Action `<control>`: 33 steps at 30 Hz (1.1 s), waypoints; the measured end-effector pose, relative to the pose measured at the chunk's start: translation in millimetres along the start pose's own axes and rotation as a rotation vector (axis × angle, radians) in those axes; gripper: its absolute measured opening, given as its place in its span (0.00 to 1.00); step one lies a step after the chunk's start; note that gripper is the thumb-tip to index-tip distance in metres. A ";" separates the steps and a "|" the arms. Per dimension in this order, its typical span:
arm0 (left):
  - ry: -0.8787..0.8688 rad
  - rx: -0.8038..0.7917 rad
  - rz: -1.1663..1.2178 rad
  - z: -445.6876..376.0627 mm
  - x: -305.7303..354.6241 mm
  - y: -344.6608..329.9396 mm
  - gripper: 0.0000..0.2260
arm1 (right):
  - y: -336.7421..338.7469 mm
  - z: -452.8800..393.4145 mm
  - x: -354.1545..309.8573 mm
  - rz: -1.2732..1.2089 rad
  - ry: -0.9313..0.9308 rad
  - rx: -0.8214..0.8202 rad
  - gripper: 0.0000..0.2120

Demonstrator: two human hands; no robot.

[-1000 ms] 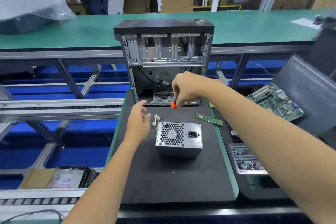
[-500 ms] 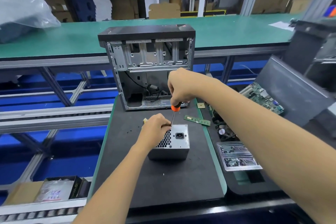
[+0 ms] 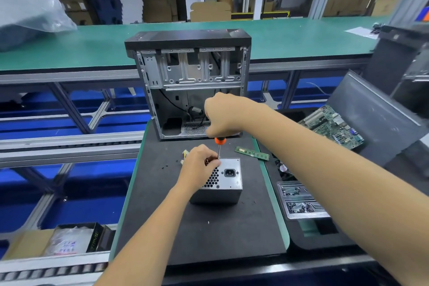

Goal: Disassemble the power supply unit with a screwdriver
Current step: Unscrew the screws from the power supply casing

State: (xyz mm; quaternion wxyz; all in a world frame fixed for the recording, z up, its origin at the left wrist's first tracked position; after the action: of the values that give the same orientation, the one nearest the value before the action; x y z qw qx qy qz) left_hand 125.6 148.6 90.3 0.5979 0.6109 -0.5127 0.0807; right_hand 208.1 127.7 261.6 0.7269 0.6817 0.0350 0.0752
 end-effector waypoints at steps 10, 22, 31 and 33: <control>0.071 0.049 0.025 -2.4 -8.7 -5.6 0.05 | 0.0 -13.2 -6.8 0.035 0.158 -0.224 0.06; 0.084 0.071 -0.006 -3.2 -10.4 -5.3 0.04 | 6.7 -8.1 7.2 -0.176 0.129 -0.072 0.09; 0.086 0.075 -0.013 -2.7 -10.9 -5.5 0.05 | 8.0 -5.5 4.3 0.067 0.054 -0.053 0.09; 0.093 0.069 -0.002 -3.5 -11.9 -5.8 0.05 | 8.2 -3.2 0.4 -0.028 0.145 -0.043 0.11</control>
State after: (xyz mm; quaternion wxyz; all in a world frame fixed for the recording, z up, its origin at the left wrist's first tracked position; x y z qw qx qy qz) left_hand 126.2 156.3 79.0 0.5997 0.6271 -0.4809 0.1259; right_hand 207.4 131.5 269.6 0.7381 0.6580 0.0955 0.1147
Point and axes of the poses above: each hand's wrist, its own z-axis away from the middle knuckle, its own y-axis out of the back of the hand, x = y × z, the point moved 5 cm from there along -z, towards the middle knuckle, and after that the axes turned 3 degrees about z, right-handed, at the moved point
